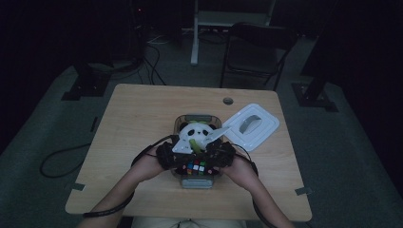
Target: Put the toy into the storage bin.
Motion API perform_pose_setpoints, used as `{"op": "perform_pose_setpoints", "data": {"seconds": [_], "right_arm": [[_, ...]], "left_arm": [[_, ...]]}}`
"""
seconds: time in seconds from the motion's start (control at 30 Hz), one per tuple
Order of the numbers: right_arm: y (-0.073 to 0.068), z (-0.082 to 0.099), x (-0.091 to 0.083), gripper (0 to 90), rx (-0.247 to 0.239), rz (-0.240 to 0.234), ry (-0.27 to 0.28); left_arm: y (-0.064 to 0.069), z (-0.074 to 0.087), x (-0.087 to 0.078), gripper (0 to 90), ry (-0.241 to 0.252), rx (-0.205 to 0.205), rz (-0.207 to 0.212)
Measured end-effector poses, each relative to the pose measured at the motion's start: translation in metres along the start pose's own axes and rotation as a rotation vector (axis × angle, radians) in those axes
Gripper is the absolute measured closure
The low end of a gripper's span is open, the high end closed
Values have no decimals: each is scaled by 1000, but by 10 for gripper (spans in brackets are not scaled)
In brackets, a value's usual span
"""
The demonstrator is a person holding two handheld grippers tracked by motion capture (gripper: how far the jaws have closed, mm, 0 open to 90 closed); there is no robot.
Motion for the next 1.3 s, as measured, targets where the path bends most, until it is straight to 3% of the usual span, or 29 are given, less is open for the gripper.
{"op": "perform_pose_setpoints", "data": {"seconds": [0.07, 0.13, 0.17, 0.2, 0.23, 0.3, 0.4, 0.47, 0.53, 0.63, 0.67, 0.7, 0.77, 0.87, 1.03, 1.1, 1.3], "right_arm": [[-2, 0, -6, 900, 8, -25, 25], [-4, -1, -11, 900, 16, -43, 49], [-5, -2, -14, 873, 17, -54, 61], [-6, -4, -19, 766, 27, -60, 86], [-6, -5, -23, 742, 28, -63, 100], [-4, -7, -31, 708, 36, -45, 126], [1, -8, -39, 630, 69, -32, 166], [2, -8, -41, 562, 78, -33, 182], [1, -7, -41, 496, 94, -50, 191], [1, -7, -40, 470, 103, -49, 190], [2, -7, -39, 496, 91, -13, 189], [2, -7, -39, 576, 75, 23, 191], [1, -6, -40, 735, 75, 11, 194], [-2, -3, -36, 873, 55, 19, 168], [-6, 2, -24, 900, 53, -17, 132], [-6, 2, -22, 900, 56, -23, 128], [-4, 6, -16, 900, 65, -55, 92]], "left_arm": [[-1, -2, -5, 900, 43, -30, 6], [3, -5, -11, 900, 55, -7, 8], [4, -7, -14, 900, 72, -14, 5], [4, -9, -17, 892, 93, -28, 28], [3, -10, -20, 818, 117, -46, 25], [1, -11, -25, 752, 136, -60, 11], [0, -12, -29, 649, 168, -92, 26], [3, -13, -28, 578, 171, -106, 42], [5, -13, -25, 526, 162, -101, 30], [6, -13, -22, 526, 156, -99, 37], [7, -13, -21, 547, 152, -92, 39], [8, -13, -21, 595, 152, -82, 49], [9, -13, -20, 671, 148, -75, 66], [10, -11, -18, 727, 132, -69, 63], [9, -7, -16, 832, 116, -65, 68], [11, -5, -13, 896, 110, -76, 96], [12, -3, -6, 900, 82, -72, 135]]}}
Point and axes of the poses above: each handheld gripper's, and its own axes: x roughly forward along the jaws, z roughly out of its underside, y roughly to its right, the point moved 5 cm from there along x, roughly forward along the jaws, and after that the axes turned 10 degrees about y, right-handed, at the moved point
